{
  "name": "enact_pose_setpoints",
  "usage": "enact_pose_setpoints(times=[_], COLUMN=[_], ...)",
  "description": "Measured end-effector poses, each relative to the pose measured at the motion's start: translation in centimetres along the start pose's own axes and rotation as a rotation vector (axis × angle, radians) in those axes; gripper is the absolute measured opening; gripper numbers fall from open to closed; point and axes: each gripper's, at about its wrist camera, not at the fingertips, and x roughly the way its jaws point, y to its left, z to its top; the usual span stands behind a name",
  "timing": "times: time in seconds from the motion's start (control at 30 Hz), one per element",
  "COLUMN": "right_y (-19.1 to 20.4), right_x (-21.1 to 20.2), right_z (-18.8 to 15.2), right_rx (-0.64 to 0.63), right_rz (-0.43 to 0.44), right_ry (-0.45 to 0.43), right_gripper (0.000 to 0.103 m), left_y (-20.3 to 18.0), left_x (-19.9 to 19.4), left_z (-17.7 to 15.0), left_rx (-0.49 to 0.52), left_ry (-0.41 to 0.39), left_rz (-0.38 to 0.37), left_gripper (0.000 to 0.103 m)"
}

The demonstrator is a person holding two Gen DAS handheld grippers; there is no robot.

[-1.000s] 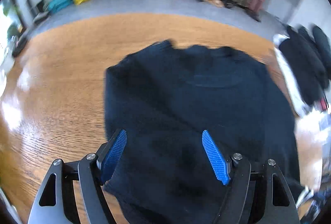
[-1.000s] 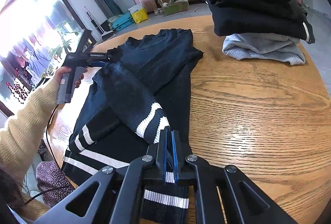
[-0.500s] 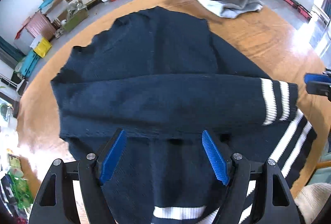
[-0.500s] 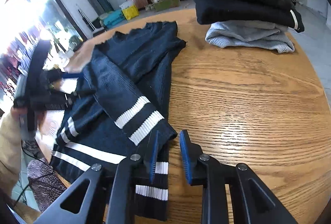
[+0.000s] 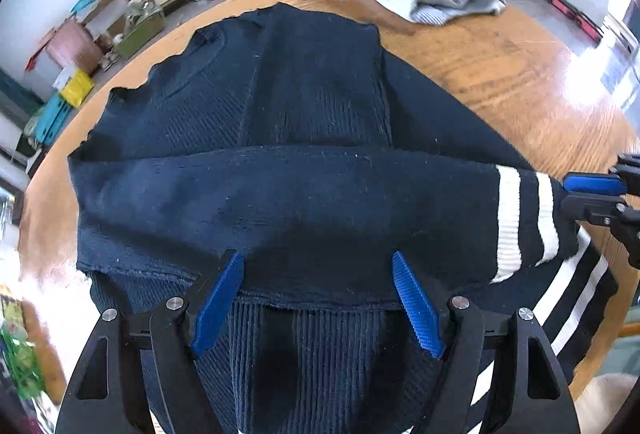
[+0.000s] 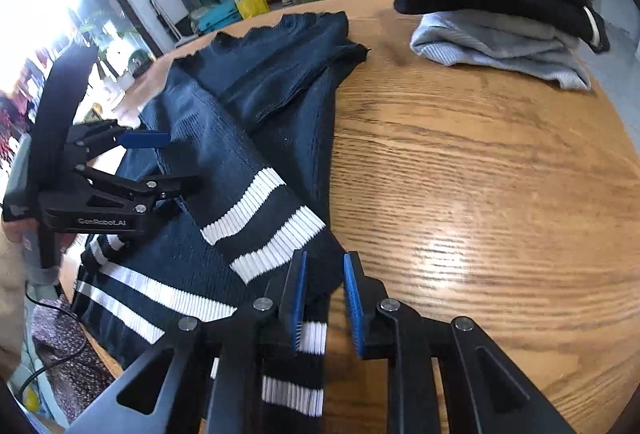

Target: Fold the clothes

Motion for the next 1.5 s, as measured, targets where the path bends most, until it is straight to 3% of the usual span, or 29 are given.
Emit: enact_pose_setpoints(times=[0.17,0.23,0.27,0.4,0.57,0.63,0.8,0.9,1.03,1.07,1.1,1.13,1.17,1.3,1.5], right_y=[1.2,2.4,3.2,6.1,8.3,8.9,9.9,9.3,9.7,10.1,10.6,11.1,11.7,13.5,13.2], right_x=[-2.7,-3.8,-4.3,-4.7,-3.5,-3.6,-3.8,-4.1,-6.8,-7.8,-8.7,-9.6,-10.4,-12.4,-11.0], right_z=[0.7,0.9,0.9,0.4,-1.5,-2.3,-4.3,-5.4,-6.9,-7.2,-7.2,-7.3,-7.3,-7.5,-8.1], right_rx=[-0.04,-0.08,-0.101,-0.166,-0.179,-0.187,-0.191,-0.138,-0.157,-0.176,-0.19,-0.204,-0.214,-0.225,-0.194], right_rz=[-0.021,-0.027,-0.03,-0.053,-0.031,-0.02,-0.045,-0.055,-0.058,-0.062,-0.065,-0.07,-0.08,-0.089,-0.047], right_ry=[-0.076,-0.102,-0.118,-0.136,-0.11,-0.109,-0.106,-0.092,-0.129,-0.147,-0.164,-0.18,-0.196,-0.221,-0.178], right_gripper=[0.03,0.045,0.046,0.056,0.057,0.058,0.059,0.059,0.06,0.065,0.08,0.086,0.085,0.086,0.086], left_y=[0.4,0.6,0.7,1.8,2.3,2.6,2.5,2.3,1.8,1.6,1.4,1.3,1.2,1.3,2.0], left_x=[-4.8,-7.2,-8.4,-12.9,-16.0,-16.9,-17.6,-17.0,-16.5,-16.5,-16.7,-16.8,-16.8,-16.5,-15.0], left_z=[-0.6,-1.5,-2.1,-6.3,-11.6,-13.8,-19.0,-21.3,-22.8,-22.8,-22.8,-22.9,-23.0,-24.1,-25.7], left_rx=[-0.116,-0.166,-0.191,-0.32,-0.436,-0.471,-0.591,-0.67,-0.707,-0.703,-0.694,-0.689,-0.685,-0.705,-0.785], left_ry=[-0.102,-0.104,-0.105,-0.107,-0.103,-0.138,-0.274,-0.315,-0.31,-0.303,-0.291,-0.28,-0.27,-0.258,-0.25], left_rz=[-0.037,-0.001,0.013,-0.01,0.029,0.035,-0.002,-0.013,-0.092,-0.076,-0.044,-0.014,0.011,-0.024,-0.105], left_gripper=[0.077,0.077,0.077,0.077,0.077,0.077,0.077,0.077,0.077,0.077,0.077,0.077,0.077,0.078,0.078])
